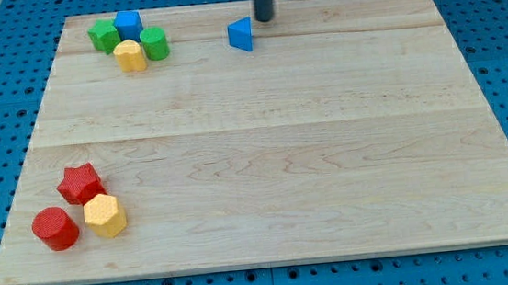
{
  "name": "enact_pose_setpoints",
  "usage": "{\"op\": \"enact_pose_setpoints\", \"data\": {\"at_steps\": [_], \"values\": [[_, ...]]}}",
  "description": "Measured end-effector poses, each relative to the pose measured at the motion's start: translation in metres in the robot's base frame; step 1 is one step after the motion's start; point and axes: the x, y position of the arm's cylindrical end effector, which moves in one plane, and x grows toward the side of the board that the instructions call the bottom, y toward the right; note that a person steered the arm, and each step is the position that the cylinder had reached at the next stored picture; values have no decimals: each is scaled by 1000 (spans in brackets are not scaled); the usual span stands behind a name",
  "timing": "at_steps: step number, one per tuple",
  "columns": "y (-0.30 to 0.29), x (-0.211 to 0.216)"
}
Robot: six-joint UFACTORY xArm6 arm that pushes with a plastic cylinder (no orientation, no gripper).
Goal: Slide the yellow hexagon and the red star down a bit
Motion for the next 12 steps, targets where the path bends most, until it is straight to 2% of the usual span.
{"op": "enact_pose_setpoints", "data": {"at_steps": [1, 2, 3, 4, 5, 6, 10, 11, 12], "values": [[-29, 18], [-24, 33], [-85, 32], [-109, 36], [-78, 84], [-62, 103], [-58, 131], [-63, 136], [-132, 144]]}}
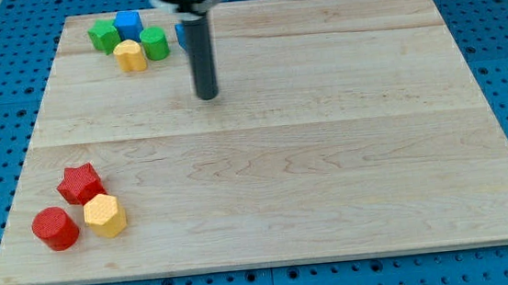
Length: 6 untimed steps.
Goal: Slide the yellow hexagon and the red star down a bit
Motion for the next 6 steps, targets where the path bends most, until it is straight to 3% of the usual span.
{"op": "enact_pose_setpoints", "data": {"at_steps": [3, 4, 5, 6], "values": [[-108, 11], [-159, 47], [-164, 95], [-152, 108]]}}
